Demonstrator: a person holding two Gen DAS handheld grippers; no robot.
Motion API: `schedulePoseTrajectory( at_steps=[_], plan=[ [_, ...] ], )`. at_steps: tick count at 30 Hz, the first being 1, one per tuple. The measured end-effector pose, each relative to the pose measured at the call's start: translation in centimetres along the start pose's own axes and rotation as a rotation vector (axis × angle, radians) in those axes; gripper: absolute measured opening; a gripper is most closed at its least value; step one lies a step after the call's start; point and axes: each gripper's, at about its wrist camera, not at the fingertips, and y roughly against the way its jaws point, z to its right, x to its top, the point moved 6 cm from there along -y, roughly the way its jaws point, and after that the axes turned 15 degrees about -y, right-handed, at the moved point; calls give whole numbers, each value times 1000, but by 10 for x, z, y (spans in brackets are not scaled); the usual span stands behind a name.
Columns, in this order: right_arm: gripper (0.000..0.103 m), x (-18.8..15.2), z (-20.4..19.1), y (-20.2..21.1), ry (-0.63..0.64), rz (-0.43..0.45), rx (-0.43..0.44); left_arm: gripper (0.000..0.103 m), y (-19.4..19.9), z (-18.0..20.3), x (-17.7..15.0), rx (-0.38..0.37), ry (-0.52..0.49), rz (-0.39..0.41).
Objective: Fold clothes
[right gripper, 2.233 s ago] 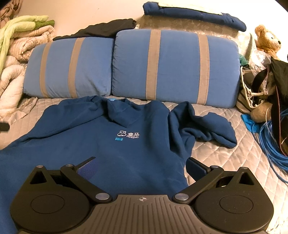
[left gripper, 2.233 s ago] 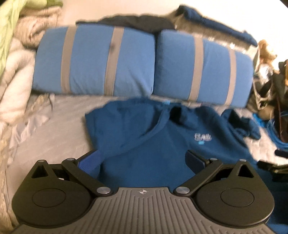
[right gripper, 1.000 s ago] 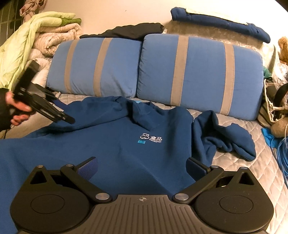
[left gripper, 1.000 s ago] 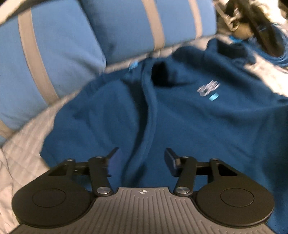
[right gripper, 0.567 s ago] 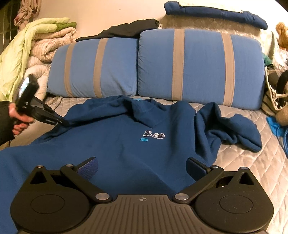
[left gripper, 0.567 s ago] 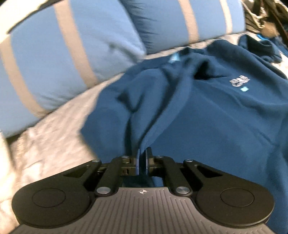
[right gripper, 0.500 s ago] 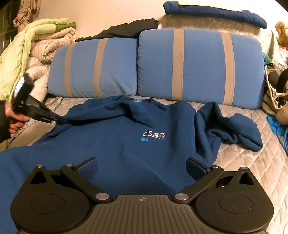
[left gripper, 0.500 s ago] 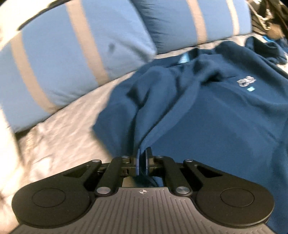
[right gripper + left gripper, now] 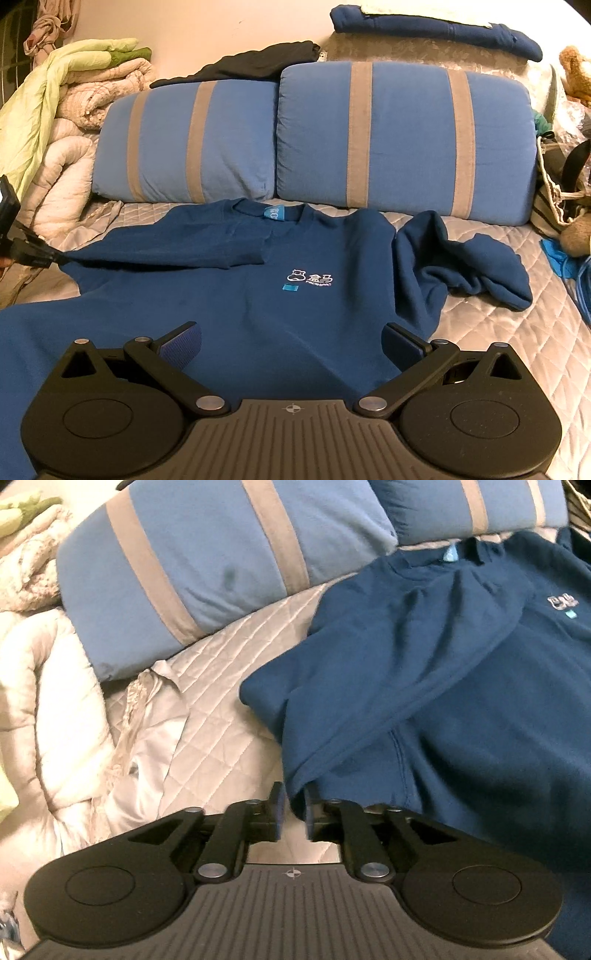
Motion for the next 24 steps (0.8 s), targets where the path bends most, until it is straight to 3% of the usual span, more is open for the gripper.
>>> schedulePoseTrajectory(
  at_steps=[5,9,15,24],
  plan=[
    [103,0,0,1,0,2,-3,37,16,5,13,24,-7,72],
    [103,0,0,0,-5,1,0,46,36,23,37,-42,-50,179],
    [103,0,1,1,-10,-1,4,47,42,66,84,-95,-200,302],
    [103,-1,1,1,-19,-2,1,47,12,136,139,-114,-457,372]
  ],
)
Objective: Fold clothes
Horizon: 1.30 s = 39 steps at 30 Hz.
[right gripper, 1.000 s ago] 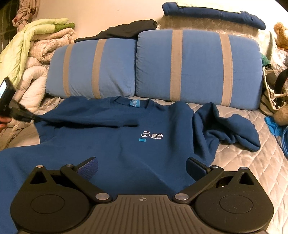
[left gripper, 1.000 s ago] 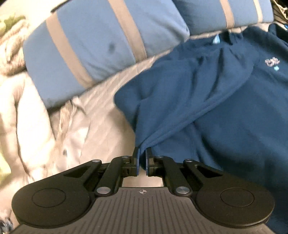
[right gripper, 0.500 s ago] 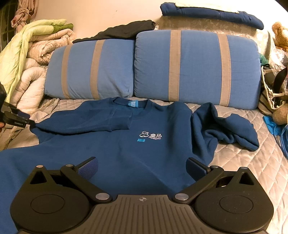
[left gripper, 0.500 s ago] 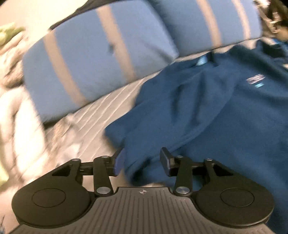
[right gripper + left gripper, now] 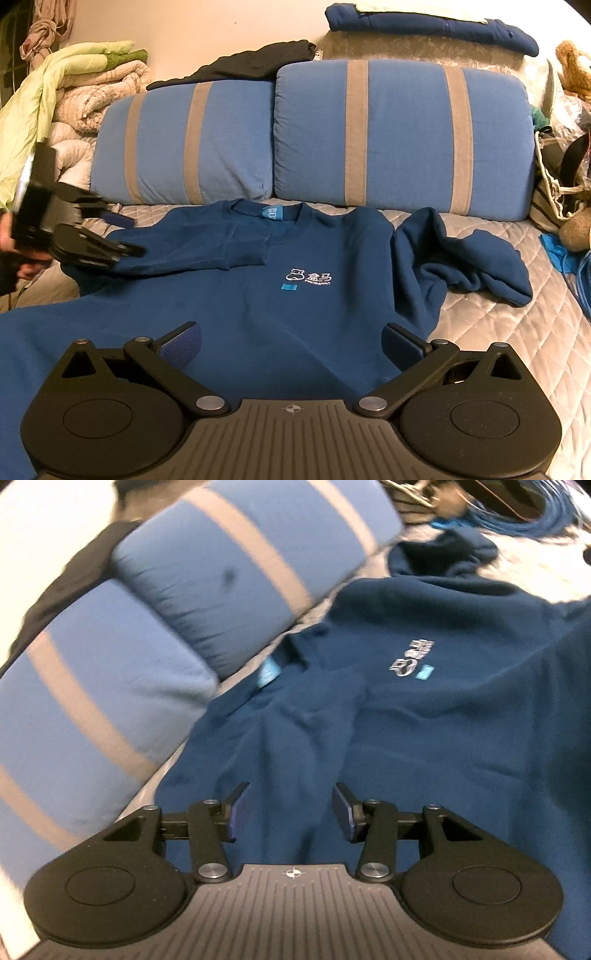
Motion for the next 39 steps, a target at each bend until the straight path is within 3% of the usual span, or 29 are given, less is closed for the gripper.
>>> schedulePoseTrajectory(
  at_steps=[6,11,13,15,17,27,32,39],
  plan=[
    [103,1,2,-1,-14,-4,9,46,-40,22,17,-39,-91,-7],
    [103,1,2,-3,-19,-10,12,44,-63,26,27,-24,-120,-28],
    [103,1,2,-3,-21,-10,15,38,-72,24,28,9,-134,-51],
    [103,1,3,-3,-29,-10,19,16,-76,23,28,28,-140,-66],
    [103,1,5,-3,-40,-11,25,8,-76,22,29,21,-121,-64],
    [103,1,6,-2,-54,-3,20,7,-19,-25,29,106,67,56],
    [103,1,5,-2,-48,-1,11,7,17,-54,11,177,156,83],
    [103,2,5,-2,-40,4,-2,7,70,-104,-36,309,264,77]
  ],
)
